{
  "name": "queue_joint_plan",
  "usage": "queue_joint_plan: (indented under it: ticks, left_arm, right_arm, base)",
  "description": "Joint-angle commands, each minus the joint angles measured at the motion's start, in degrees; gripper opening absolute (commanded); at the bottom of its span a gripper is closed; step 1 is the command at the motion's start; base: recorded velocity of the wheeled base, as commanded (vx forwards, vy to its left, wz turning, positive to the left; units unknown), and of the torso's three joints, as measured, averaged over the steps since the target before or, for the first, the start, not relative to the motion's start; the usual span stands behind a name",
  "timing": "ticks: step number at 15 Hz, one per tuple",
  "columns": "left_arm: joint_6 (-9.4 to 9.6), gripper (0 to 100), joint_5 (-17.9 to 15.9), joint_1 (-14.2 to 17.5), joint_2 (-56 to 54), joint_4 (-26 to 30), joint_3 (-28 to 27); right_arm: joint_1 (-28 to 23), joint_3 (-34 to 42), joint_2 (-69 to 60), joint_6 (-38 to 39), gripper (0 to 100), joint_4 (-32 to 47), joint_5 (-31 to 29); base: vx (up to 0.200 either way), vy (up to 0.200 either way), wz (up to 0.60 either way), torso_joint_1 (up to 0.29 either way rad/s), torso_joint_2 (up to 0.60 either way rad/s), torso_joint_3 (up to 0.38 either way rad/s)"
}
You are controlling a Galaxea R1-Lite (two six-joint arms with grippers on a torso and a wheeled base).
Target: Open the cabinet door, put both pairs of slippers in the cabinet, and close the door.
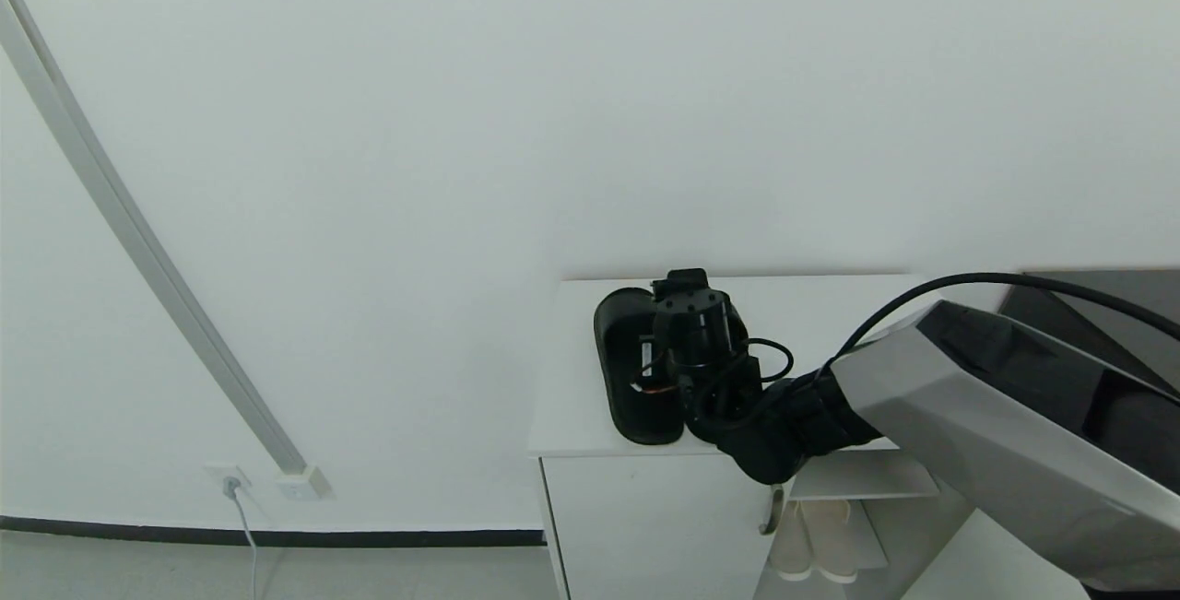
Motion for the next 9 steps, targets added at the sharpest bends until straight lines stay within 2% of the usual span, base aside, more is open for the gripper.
queue_joint_plan:
  ticks: [1, 4, 9]
  left_arm:
    - [-0.02, 0, 0.0, -0.1, 0.1, 0.0, 0.0]
    - [-0.02, 0, 0.0, 0.0, 0.1, 0.0, 0.0]
    - [-0.02, 0, 0.0, 0.0, 0.1, 0.1, 0.0]
  right_arm:
    - [0.1, 0.0, -0.1, 0.0, 0, 0.0, 0.0]
    - [0.3, 2.4, -4.3, -0.5, 0, -0.3, 0.8]
    - [0.2, 24.0, -25.8, -3.4, 0, -5.0, 14.7]
  base:
    - [0.000, 0.000, 0.00, 0.000, 0.00, 0.000]
    - [0.000, 0.000, 0.00, 0.000, 0.00, 0.000]
    - [0.000, 0.000, 0.00, 0.000, 0.00, 0.000]
